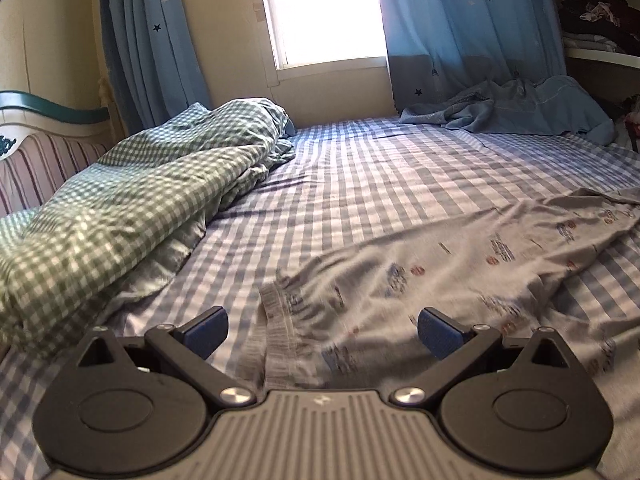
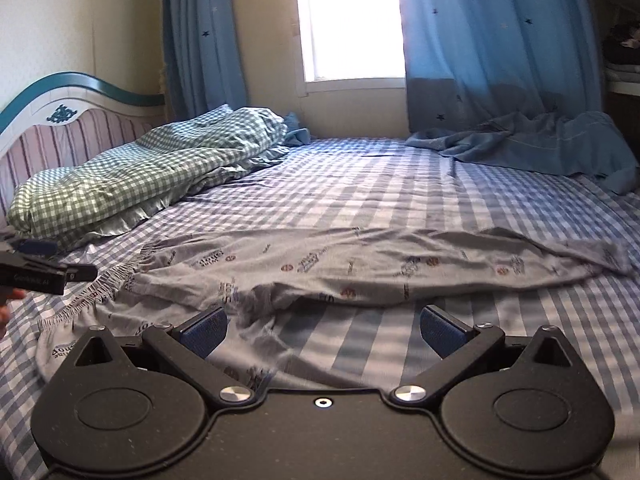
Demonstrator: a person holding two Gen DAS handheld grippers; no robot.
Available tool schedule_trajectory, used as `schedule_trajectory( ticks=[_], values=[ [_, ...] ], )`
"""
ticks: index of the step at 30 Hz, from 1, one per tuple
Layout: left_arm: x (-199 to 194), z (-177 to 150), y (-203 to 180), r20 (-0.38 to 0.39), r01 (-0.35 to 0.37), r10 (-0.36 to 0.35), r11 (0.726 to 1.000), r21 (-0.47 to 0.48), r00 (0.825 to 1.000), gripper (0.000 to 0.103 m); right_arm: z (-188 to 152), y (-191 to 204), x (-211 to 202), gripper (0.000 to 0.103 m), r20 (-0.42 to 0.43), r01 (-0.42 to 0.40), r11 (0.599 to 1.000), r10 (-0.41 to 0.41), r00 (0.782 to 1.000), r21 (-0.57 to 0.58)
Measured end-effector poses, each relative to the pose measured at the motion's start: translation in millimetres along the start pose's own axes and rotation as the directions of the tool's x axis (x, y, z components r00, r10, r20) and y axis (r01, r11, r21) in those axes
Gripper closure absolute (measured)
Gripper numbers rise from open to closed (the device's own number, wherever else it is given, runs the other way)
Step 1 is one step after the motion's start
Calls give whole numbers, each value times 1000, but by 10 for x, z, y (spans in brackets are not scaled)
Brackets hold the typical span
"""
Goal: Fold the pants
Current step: 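Grasp the pants hem with the left tool while the right tool grasps the other hem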
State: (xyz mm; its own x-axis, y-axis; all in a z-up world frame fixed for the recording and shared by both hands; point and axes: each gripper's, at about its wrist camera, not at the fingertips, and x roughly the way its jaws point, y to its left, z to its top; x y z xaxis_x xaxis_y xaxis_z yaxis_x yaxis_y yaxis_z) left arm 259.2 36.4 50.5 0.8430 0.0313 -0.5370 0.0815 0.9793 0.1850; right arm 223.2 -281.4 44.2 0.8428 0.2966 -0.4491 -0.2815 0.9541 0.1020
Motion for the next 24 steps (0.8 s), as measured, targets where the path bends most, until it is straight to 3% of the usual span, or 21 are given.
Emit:
schedule_trajectory(
  ticks=[2,6,9,11,14,18,20,24],
  values=[
    [313,201,49,-7,-4,5,998,55,1000,0,210,-169,267,0,16,-44,997,45,999,-69],
    [993,444,119,-62,49,-39,986,160,997,0,561,-394,893,0,-85,-108,967,91,992,-231],
    [1420,515,203,-123,107,-88,981,160,989,0,692,-494,1344,0,-130,-175,937,141,981,-303],
    [1635,525,276,-153,155,-133,978,138,979,0,735,-539,1616,0,-160,-264,905,221,962,-335],
    [1937,487,407,-208,230,-202,965,124,957,0,772,-555,1980,0,-249,-374,863,301,920,-340],
    [2204,411,489,-263,297,-256,947,126,930,1,753,-526,2409,1,-348,-433,811,305,887,-394],
    [2316,396,528,-295,330,-289,938,102,911,8,752,-565,2599,2,-383,-449,807,303,873,-385],
    [2416,431,569,-331,400,-363,915,50,871,31,850,-734,2892,10,-401,-462,839,333,853,-287]
  ],
)
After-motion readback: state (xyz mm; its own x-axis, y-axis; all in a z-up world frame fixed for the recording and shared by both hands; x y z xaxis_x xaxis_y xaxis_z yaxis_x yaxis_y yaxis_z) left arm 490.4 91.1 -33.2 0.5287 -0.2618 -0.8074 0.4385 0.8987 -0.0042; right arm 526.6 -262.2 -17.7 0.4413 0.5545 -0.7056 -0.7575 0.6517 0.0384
